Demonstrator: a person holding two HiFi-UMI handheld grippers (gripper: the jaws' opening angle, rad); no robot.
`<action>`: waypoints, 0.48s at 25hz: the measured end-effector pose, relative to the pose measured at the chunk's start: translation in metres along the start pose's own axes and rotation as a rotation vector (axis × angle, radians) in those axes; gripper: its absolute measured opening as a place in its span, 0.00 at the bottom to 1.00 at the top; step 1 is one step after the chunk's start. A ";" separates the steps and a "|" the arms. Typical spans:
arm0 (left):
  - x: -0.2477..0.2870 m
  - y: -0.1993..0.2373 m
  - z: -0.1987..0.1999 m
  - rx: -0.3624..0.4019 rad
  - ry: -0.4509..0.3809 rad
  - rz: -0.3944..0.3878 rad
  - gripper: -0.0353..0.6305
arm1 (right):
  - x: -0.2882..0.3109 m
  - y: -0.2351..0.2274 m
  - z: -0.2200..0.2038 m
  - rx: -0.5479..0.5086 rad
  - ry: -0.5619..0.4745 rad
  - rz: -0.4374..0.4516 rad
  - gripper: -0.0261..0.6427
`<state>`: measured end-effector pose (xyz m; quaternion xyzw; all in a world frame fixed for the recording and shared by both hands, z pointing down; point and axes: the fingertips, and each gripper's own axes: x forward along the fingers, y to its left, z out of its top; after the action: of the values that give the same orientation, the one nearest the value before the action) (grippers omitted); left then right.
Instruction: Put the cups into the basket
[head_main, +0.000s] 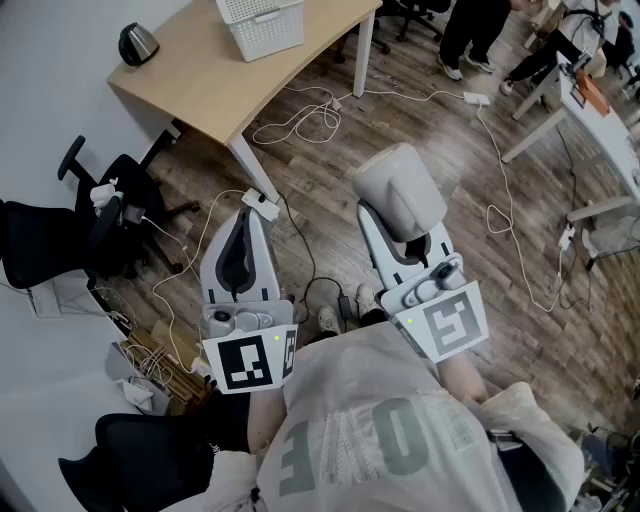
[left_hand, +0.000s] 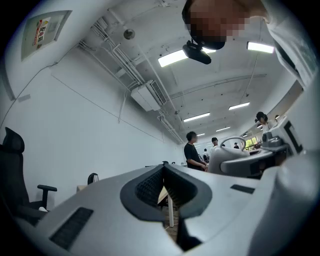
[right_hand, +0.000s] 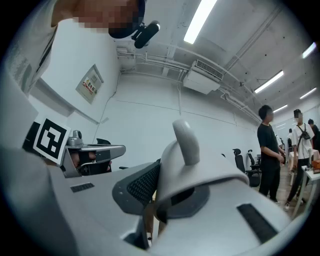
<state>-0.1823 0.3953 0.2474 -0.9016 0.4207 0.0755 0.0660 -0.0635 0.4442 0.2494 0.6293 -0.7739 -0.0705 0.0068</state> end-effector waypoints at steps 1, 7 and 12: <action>0.001 -0.002 -0.001 0.003 -0.001 0.001 0.07 | 0.000 -0.002 0.001 -0.002 -0.010 0.002 0.09; 0.010 -0.012 -0.005 0.012 0.012 0.007 0.07 | 0.000 -0.016 -0.002 0.018 -0.011 0.017 0.09; 0.021 -0.020 -0.007 0.022 0.021 0.020 0.07 | 0.001 -0.031 -0.003 0.022 -0.033 0.035 0.09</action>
<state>-0.1533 0.3908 0.2512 -0.8973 0.4313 0.0621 0.0710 -0.0332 0.4363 0.2486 0.6144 -0.7856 -0.0722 -0.0119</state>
